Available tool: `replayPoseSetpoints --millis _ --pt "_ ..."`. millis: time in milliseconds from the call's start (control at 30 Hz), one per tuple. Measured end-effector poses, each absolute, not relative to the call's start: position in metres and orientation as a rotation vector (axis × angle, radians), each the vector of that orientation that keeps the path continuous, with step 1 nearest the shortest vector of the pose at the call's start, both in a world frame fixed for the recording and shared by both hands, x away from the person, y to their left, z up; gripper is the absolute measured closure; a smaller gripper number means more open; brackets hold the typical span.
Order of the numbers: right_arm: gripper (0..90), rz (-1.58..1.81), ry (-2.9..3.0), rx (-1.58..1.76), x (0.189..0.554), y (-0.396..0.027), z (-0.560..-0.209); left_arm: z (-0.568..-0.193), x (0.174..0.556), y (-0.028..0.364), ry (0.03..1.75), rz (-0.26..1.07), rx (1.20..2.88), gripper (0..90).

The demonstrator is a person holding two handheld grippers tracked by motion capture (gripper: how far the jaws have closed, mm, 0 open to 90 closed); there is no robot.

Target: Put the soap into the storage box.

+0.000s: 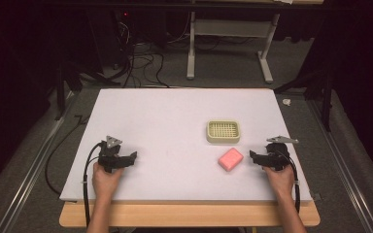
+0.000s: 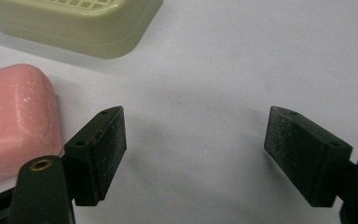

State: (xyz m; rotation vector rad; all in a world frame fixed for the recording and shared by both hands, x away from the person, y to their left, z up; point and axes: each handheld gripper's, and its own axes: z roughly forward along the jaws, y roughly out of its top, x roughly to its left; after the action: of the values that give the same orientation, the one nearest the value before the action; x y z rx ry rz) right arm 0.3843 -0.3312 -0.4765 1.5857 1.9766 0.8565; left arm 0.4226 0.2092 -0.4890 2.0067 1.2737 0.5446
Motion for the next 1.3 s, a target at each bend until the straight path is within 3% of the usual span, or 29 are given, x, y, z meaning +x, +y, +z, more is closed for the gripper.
replayPoseSetpoints --millis 1300 --pt "20.8 1.030 2.037 1.429 0.357 -0.307 -0.451 -0.489 0.423 0.209 1.274 0.545 2.007 20.6"
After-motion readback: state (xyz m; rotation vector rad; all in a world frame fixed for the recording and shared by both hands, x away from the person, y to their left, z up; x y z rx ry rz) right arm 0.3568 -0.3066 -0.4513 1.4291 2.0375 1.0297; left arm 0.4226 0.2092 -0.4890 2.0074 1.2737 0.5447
